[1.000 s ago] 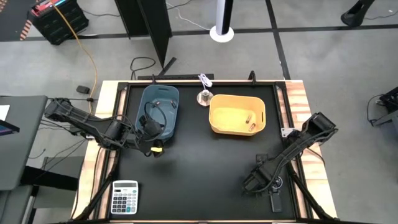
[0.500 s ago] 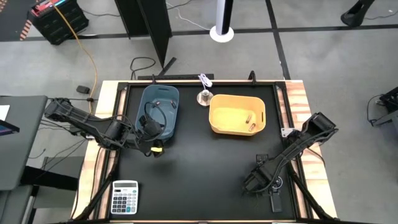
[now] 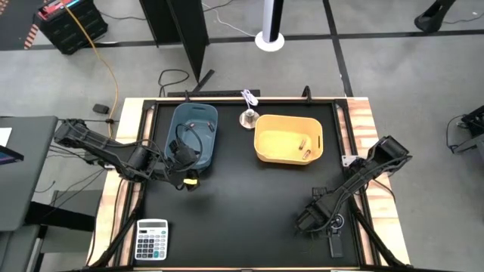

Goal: Sort batteries
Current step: Put the silver battery into the yellow bin

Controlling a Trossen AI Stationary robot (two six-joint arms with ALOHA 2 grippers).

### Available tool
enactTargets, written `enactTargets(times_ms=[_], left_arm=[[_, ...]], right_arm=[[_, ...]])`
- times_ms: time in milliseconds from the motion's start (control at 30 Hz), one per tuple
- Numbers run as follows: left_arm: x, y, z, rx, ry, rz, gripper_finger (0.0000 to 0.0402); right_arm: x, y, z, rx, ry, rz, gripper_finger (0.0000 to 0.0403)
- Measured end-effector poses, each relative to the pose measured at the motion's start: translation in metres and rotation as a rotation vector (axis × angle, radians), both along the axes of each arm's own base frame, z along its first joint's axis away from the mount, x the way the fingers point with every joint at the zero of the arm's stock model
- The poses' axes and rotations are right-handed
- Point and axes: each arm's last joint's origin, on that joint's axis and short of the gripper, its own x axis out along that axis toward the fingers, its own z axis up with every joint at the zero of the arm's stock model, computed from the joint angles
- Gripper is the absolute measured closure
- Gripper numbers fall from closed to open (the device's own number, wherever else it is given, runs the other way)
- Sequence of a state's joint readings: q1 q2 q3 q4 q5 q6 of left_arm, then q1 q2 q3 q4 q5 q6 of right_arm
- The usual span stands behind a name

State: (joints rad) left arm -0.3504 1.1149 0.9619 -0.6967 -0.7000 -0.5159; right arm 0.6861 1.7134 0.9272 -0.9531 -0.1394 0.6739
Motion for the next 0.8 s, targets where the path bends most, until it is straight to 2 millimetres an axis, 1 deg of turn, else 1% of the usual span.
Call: enactTargets(times_ms=[233, 600, 800], left_arm=[[0.0000, 0.0000, 0.0000, 0.000, 0.000, 0.000, 0.0129], [0.0000, 0.0000, 0.0000, -0.001, -0.001, 0.000, 0.0129], [0.0001, 0.0000, 0.0001, -0.002, -0.002, 0.001, 0.0129]], right_arm=[[0.0007, 0.0004, -0.0005, 0.008, -0.004, -0.002, 0.0095], [0.0010, 0.0006, -0.0009, 0.010, -0.006, -0.008, 0.0135], [0.0015, 0.0010, -0.0005, 0.012, -0.010, -0.012, 0.0181]])
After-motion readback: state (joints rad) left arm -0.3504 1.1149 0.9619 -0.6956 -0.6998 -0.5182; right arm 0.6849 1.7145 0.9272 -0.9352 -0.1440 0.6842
